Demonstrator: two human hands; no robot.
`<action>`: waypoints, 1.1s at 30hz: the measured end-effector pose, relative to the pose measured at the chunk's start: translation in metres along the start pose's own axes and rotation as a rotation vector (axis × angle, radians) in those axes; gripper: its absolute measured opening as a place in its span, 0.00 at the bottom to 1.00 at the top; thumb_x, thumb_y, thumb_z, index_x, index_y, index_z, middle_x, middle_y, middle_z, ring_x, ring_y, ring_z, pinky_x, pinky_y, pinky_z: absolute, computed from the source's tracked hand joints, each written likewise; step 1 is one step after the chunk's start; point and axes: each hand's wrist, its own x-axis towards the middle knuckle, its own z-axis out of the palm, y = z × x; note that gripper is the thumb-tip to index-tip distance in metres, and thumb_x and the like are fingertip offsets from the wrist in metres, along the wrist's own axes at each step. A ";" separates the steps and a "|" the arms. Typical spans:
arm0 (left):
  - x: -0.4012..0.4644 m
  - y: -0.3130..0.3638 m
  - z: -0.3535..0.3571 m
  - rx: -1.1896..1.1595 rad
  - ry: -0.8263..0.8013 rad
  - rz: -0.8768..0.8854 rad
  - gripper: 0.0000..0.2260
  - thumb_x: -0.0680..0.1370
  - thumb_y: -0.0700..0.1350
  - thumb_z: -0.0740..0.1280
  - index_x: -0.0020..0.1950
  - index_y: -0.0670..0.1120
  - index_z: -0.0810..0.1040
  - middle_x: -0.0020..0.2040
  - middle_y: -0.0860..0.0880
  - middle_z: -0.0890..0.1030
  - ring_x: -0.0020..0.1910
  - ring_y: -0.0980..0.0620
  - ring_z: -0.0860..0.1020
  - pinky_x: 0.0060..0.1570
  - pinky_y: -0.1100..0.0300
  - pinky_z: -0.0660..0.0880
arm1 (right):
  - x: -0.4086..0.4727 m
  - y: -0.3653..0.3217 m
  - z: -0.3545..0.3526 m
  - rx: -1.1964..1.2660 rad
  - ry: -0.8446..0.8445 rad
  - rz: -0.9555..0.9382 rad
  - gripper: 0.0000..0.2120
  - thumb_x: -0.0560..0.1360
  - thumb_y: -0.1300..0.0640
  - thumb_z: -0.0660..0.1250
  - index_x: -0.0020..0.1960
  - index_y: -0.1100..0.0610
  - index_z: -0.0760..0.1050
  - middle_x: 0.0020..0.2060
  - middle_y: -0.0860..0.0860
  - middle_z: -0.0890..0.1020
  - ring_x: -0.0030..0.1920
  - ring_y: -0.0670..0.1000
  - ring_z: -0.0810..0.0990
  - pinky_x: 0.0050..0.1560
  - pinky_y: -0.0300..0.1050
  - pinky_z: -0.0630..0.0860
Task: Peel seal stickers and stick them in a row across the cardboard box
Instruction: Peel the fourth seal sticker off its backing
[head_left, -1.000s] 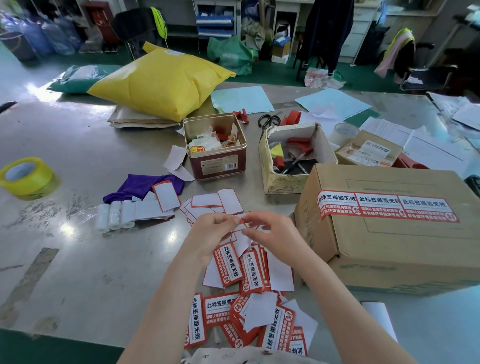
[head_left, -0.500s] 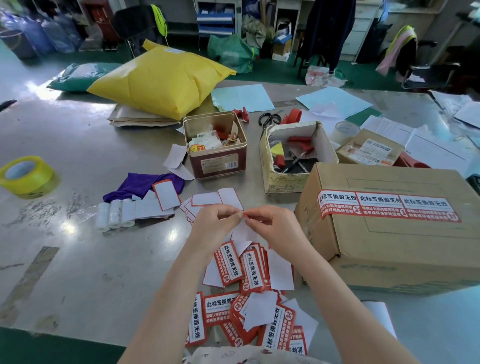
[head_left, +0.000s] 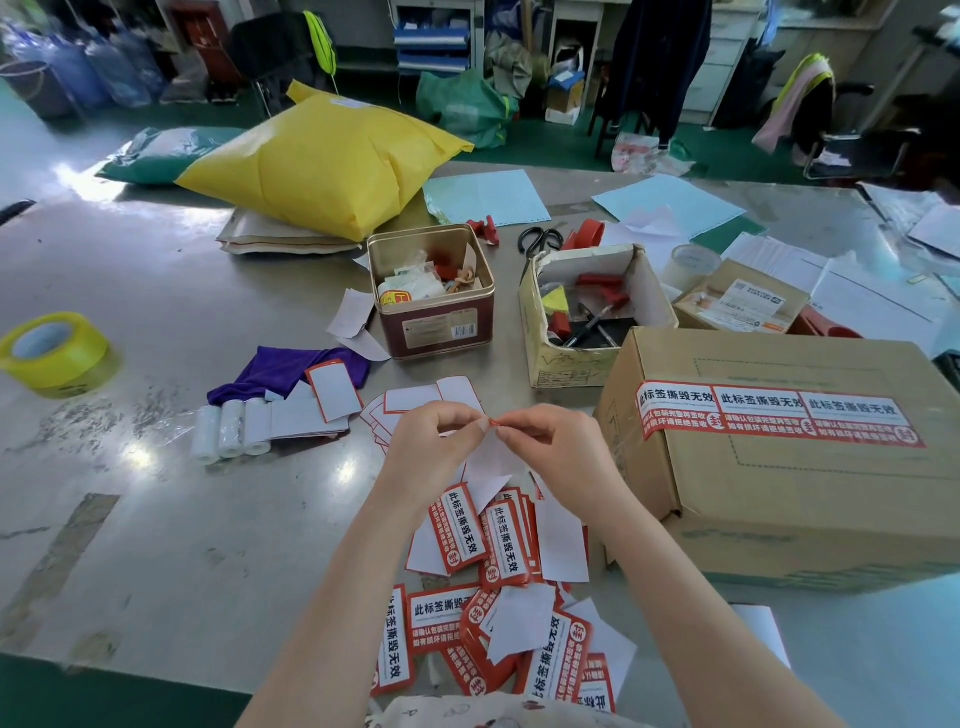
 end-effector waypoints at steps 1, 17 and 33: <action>0.000 0.000 0.001 0.026 0.016 0.020 0.05 0.77 0.47 0.65 0.47 0.50 0.81 0.46 0.55 0.78 0.43 0.62 0.74 0.40 0.70 0.68 | 0.000 0.000 0.000 -0.008 0.001 -0.005 0.10 0.76 0.58 0.66 0.56 0.56 0.81 0.45 0.46 0.81 0.42 0.38 0.76 0.41 0.23 0.71; 0.001 -0.001 0.003 0.251 0.050 0.257 0.05 0.77 0.43 0.65 0.48 0.46 0.80 0.46 0.54 0.75 0.42 0.64 0.71 0.39 0.75 0.66 | 0.001 -0.002 0.000 0.012 -0.021 0.060 0.10 0.77 0.55 0.65 0.55 0.57 0.81 0.42 0.45 0.80 0.41 0.42 0.78 0.41 0.29 0.72; -0.005 0.005 0.001 -0.323 -0.161 -0.110 0.07 0.78 0.47 0.62 0.50 0.45 0.76 0.49 0.45 0.82 0.49 0.47 0.82 0.55 0.48 0.78 | 0.000 -0.005 -0.003 0.265 -0.022 0.151 0.09 0.77 0.55 0.63 0.41 0.48 0.78 0.38 0.49 0.83 0.43 0.51 0.82 0.47 0.45 0.79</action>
